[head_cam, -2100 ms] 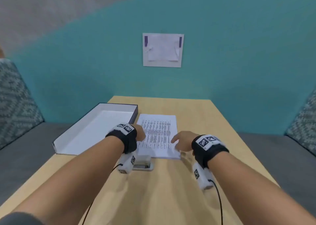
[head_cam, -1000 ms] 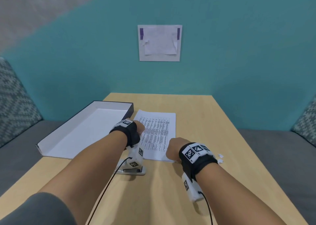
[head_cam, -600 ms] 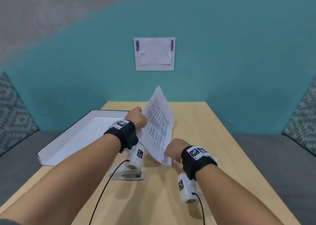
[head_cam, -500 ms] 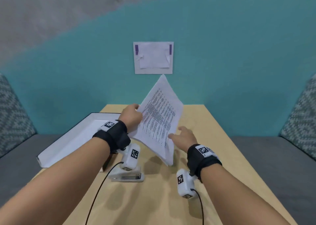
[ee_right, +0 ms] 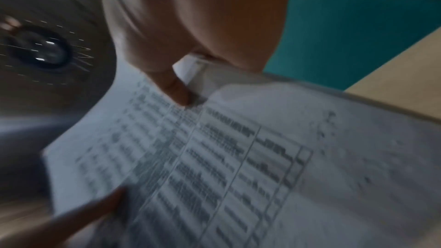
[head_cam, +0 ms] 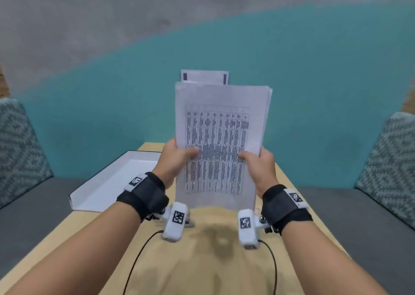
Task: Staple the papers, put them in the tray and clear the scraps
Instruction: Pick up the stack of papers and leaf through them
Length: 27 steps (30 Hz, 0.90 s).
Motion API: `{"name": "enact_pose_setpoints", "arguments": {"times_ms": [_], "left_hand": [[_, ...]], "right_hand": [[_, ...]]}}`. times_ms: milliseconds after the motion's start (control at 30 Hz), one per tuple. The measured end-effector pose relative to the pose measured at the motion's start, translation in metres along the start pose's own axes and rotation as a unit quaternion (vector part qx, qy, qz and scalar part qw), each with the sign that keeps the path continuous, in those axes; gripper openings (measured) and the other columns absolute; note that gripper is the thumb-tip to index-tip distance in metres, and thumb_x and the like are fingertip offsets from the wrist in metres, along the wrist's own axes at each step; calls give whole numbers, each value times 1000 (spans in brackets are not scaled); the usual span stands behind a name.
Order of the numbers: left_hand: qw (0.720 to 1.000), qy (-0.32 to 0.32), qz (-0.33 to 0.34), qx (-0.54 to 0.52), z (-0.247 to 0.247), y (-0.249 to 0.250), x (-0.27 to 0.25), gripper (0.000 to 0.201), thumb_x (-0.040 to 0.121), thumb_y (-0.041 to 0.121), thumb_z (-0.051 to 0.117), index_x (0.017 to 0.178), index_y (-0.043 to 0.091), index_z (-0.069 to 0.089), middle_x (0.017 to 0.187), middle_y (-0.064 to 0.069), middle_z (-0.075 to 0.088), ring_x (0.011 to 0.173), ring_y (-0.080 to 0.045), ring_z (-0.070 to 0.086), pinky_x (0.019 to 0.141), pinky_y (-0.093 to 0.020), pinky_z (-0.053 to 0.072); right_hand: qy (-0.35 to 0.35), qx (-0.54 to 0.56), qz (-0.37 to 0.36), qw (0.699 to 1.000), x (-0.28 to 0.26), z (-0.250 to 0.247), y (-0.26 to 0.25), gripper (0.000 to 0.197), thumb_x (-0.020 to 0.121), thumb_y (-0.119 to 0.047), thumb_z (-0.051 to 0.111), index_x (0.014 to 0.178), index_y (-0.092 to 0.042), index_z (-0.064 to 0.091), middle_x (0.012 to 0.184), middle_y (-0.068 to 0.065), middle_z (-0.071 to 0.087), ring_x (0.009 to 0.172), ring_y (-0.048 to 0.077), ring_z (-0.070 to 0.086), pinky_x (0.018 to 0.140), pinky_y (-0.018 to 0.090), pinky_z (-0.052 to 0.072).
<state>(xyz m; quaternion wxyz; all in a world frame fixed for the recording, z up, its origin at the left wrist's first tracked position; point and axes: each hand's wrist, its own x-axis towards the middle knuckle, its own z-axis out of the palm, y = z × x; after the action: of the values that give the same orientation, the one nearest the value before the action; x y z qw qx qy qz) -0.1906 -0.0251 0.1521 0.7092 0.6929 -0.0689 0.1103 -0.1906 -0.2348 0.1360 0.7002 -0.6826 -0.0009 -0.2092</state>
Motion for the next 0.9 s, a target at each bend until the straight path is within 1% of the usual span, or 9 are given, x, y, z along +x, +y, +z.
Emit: {"name": "enact_pose_setpoints", "arguments": {"times_ms": [100,200,267,333,467,633,733,800,900], "left_hand": [[999,35,27,-12,13,3,-24,29,95,-2,65,118,14,61,110,-3,75,106,-25,73,95,-42,58],[998,58,33,-20,13,-6,-46,31,91,-4,67,118,10,62,108,-4,76,101,-24,74,87,-38,61],[996,72,32,-28,7,-16,-56,36,88,-5,70,119,11,63,109,-4,77,99,-24,75,86,-38,62],[996,76,35,-25,2,-24,-66,32,88,-3,71,113,17,66,107,-2,78,97,-23,76,82,-36,62],[996,66,40,-37,0,-26,-74,29,93,2,68,118,16,66,107,1,80,97,-19,78,79,-32,62],[994,62,72,-46,4,-16,-66,33,94,2,65,124,16,64,111,1,79,98,-17,77,82,-34,61],[997,58,47,-29,3,-26,-64,36,93,0,64,123,19,63,111,2,79,99,-16,76,79,-31,60],[999,50,19,-2,2,-44,-70,46,89,-6,61,126,21,60,112,4,78,103,-18,75,79,-32,58],[999,41,1,17,4,-60,-81,57,88,-13,58,132,22,55,113,6,76,101,-9,74,79,-29,58]], "right_hand": [[48,-8,-50,998,-32,1,-1,8,89,-4,59,89,-6,67,86,20,69,66,27,57,62,36,54],[54,-6,-49,997,-57,-4,8,10,86,-6,60,93,-3,66,91,25,67,65,30,55,65,31,48],[37,-13,-48,998,-70,-11,12,14,81,-4,62,93,-8,68,96,21,70,72,34,61,66,35,53],[24,-9,-46,999,-79,-18,13,24,79,2,61,95,-13,68,96,16,72,73,21,61,65,34,52],[12,22,-20,1000,-83,-22,7,23,77,8,56,92,-6,67,89,6,69,79,20,59,66,34,49],[28,35,-60,997,-77,-17,-4,24,79,10,55,90,-8,66,84,0,67,73,13,57,64,28,48],[25,42,-51,998,-77,-22,6,31,80,11,53,98,-12,66,88,2,69,74,13,59,63,26,50],[14,44,-28,999,-81,-25,19,31,82,11,51,95,-13,65,87,1,69,74,15,59,64,27,50],[10,36,-14,999,-84,-26,32,28,87,9,50,90,-14,65,78,-10,69,71,10,59,60,16,48]]}}
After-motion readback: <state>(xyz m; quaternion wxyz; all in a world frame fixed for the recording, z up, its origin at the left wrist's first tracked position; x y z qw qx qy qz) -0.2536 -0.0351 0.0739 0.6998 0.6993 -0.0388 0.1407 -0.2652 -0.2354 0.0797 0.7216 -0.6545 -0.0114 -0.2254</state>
